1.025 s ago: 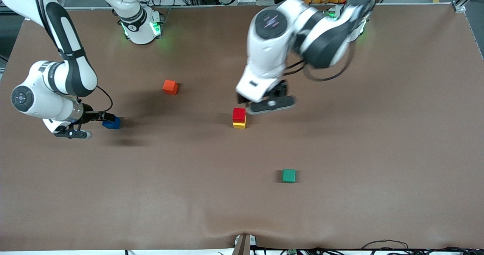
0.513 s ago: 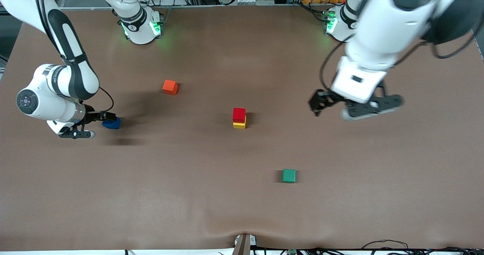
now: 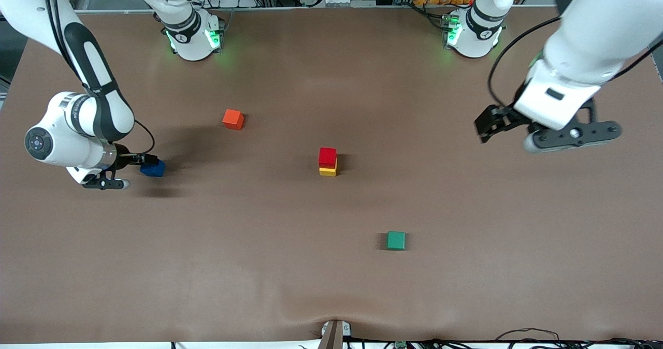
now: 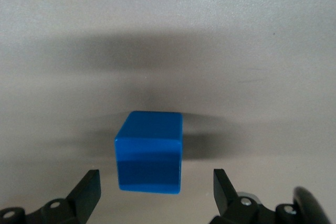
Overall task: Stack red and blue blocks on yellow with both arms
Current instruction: 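Grasp the blue cube with the right gripper while the left gripper withdraws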
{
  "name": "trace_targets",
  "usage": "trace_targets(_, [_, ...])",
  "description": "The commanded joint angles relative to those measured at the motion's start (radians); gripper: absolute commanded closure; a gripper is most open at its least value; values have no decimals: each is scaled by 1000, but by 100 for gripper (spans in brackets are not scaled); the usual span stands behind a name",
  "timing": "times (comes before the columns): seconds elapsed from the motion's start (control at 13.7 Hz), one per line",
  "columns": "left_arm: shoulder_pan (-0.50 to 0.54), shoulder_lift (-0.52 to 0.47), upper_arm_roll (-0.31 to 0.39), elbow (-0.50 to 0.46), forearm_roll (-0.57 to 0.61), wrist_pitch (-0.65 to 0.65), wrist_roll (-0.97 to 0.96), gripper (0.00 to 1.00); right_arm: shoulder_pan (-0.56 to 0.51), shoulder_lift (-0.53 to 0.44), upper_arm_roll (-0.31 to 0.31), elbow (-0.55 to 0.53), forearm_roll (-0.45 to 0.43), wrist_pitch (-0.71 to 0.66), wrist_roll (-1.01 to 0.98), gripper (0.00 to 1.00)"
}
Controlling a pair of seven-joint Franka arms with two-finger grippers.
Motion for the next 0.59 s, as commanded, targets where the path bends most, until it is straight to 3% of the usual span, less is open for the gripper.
trace_targets(0.0, [44,-52,-10,-41,12,-35,85,0,-11,-10,9,-47,16,59,-1,25])
trace_targets(0.07, [61,-61,-10,-54,8,-35,111,0,-11,-10,9,-49,16,61,-1,34])
trace_targets(0.29, [123,-95,-13,-85,-2,-35,231,0,-9,-9,10,-50,30,61,-1,45])
trace_targets(0.51, [161,-133,-16,-137,-3,-33,283,0,-9,-10,10,-49,31,58,-1,74])
